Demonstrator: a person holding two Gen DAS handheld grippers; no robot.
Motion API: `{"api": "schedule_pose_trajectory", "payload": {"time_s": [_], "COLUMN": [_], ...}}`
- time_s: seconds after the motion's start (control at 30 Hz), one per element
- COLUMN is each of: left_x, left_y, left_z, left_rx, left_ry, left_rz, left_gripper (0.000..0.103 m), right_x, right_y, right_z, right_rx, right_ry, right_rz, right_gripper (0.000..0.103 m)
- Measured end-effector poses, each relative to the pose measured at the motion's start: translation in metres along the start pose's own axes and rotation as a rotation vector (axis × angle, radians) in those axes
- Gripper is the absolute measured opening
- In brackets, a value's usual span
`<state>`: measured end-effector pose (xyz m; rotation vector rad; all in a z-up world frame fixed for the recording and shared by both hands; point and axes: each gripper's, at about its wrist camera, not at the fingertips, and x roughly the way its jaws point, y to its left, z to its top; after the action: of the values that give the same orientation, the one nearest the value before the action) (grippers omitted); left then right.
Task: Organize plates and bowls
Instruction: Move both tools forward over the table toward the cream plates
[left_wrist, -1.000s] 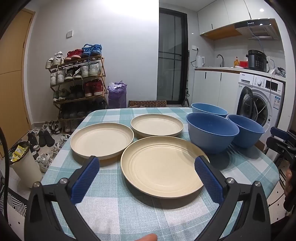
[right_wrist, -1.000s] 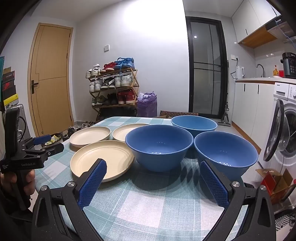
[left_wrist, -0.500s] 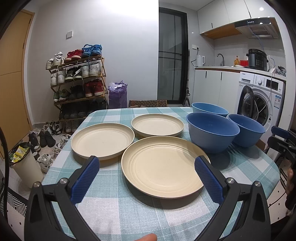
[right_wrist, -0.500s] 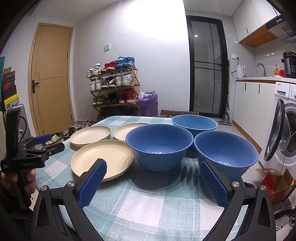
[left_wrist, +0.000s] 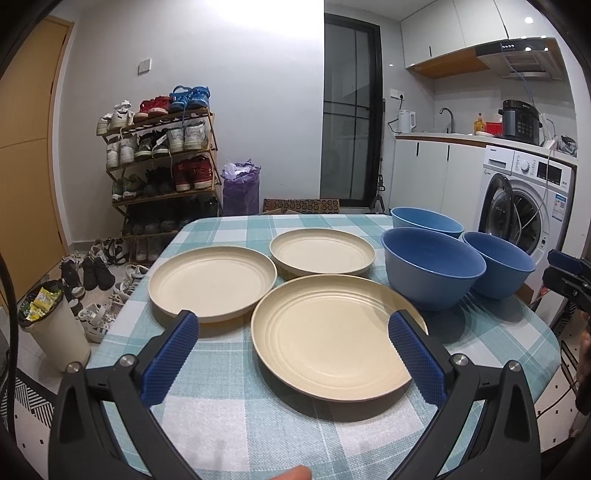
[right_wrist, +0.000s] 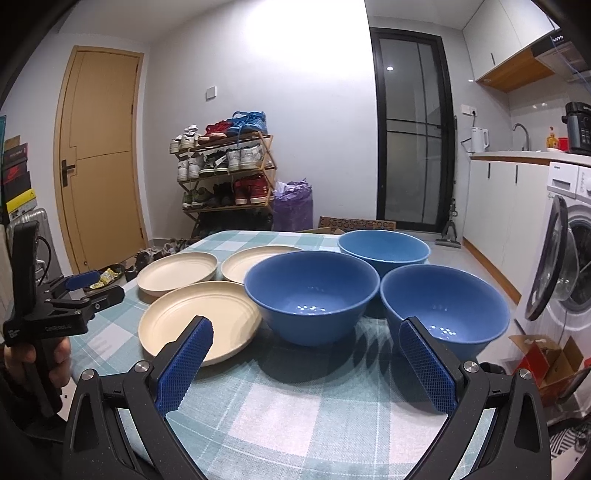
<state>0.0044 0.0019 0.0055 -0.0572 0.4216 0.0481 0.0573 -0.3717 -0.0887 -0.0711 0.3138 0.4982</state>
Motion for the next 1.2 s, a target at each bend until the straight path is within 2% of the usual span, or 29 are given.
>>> {"api": "schedule_pose_trajectory", "payload": {"time_s": [0.37,0.5,0.63,0.9,1.03,1.2], "left_x": [0.004,0.007,0.009,0.013,0.016,0.022], "left_y": [0.0,0.003,0.004,0.005,0.006,0.005], "left_z": [0.015,0.022,0.03,0.045,0.055,0.066], "left_rx": [0.028,0.015,0.016,0.013,0.02,0.039], "left_ry": [0.008,0.016,0.017,0.006,-0.012,-0.013], "left_rz": [0.009,0.003,0.006,0.016,0.047,0.066], "left_gripper": [0.103,0.103,0.103,0.103,0.103,0.103], "right_x": [0.006,0.009,0.01,0.016,0.023,0.029], "right_y": [0.0,0.004,0.011,0.011,0.013,0.007], "right_z": [0.022,0.035,0.047,0.065,0.076,0.087], "right_rx": [0.01,-0.058,-0.127,-0.116,-0.14,-0.101], "right_ry": [0.013,0.042,0.011,0.033,0.057,0.069], "right_rz": [0.043,0.028,0.017,0.045,0.041,0.044], "right_gripper": [0.103,0.103,0.103,0.103,0.103,0.103]}}
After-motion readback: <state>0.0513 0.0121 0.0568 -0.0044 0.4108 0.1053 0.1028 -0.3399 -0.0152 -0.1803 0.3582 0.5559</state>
